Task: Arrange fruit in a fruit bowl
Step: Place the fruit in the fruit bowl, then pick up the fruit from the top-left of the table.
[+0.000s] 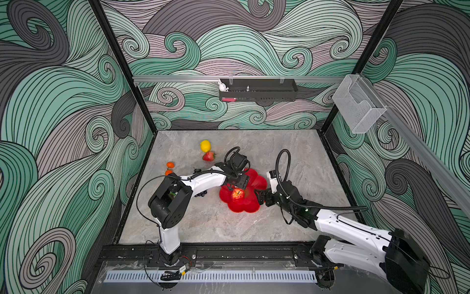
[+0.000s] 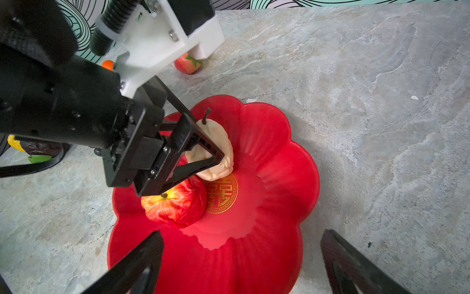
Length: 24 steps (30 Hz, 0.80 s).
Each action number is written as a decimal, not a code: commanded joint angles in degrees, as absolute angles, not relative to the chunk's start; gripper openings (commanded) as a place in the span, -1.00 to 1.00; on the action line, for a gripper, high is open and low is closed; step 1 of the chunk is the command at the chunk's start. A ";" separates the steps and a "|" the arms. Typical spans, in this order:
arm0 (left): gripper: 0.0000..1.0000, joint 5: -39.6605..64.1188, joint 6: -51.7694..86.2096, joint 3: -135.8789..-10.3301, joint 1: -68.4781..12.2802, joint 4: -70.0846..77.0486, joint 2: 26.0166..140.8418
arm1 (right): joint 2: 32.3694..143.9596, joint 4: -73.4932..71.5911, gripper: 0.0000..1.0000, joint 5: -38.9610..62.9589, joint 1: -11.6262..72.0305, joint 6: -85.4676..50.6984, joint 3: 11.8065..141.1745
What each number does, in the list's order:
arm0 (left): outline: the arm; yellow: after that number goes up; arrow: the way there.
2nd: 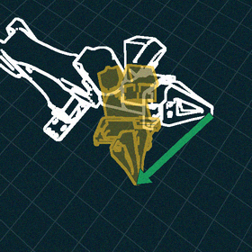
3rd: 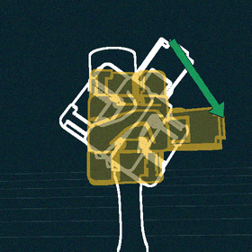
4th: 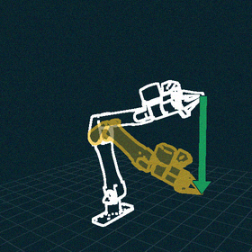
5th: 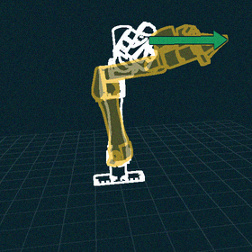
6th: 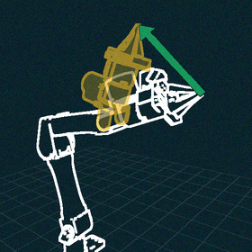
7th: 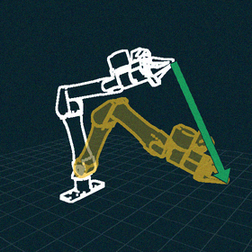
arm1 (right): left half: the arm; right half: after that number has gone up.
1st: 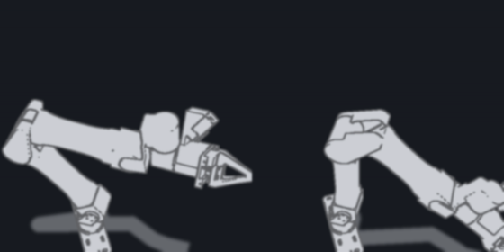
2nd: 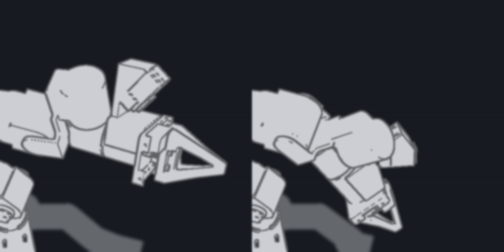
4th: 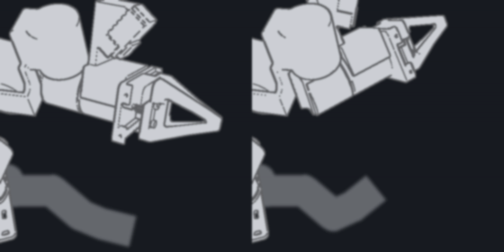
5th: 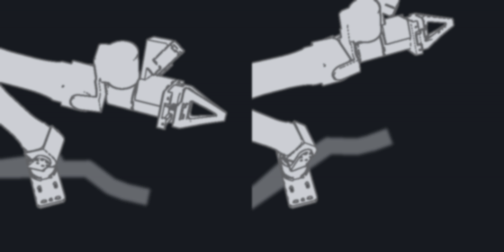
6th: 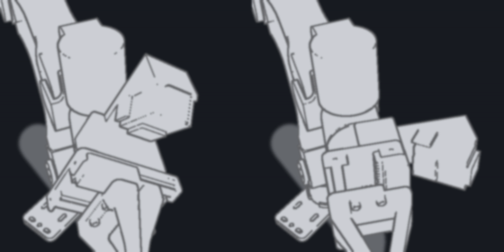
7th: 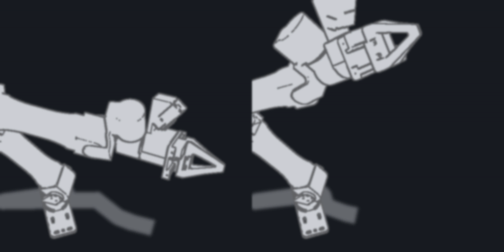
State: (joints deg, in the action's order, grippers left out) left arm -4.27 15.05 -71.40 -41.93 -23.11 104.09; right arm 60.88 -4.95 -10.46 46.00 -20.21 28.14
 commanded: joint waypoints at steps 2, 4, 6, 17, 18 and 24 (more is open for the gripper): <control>0.56 -3.54 15.72 -72.16 -42.19 -22.95 103.43 | 61.17 -5.81 0.94 -10.44 45.57 -20.78 28.47; 0.57 -3.17 15.71 -72.09 -42.19 -22.94 103.07 | 61.26 -5.83 0.94 -10.42 45.61 -20.80 28.40; 0.60 -2.67 15.65 -71.91 -42.19 -22.68 102.55 | 61.26 -5.80 0.94 -10.37 45.60 -20.80 28.41; 0.70 -0.97 16.00 -71.01 -42.19 -24.94 94.89 | 58.60 -4.95 0.94 -11.25 45.53 -21.01 28.10; 0.70 -0.97 15.98 -71.18 -42.19 -25.57 93.86 | 58.07 -4.83 0.94 -11.38 45.52 -21.09 28.04; 0.69 -7.30 17.66 -72.05 -41.67 -27.10 88.83 | 55.52 -3.92 0.94 -11.84 45.43 -21.38 27.70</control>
State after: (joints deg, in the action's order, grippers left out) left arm -3.36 16.08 -70.98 -41.91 -24.71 91.05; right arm 56.75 -4.89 -10.57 45.76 -20.64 28.14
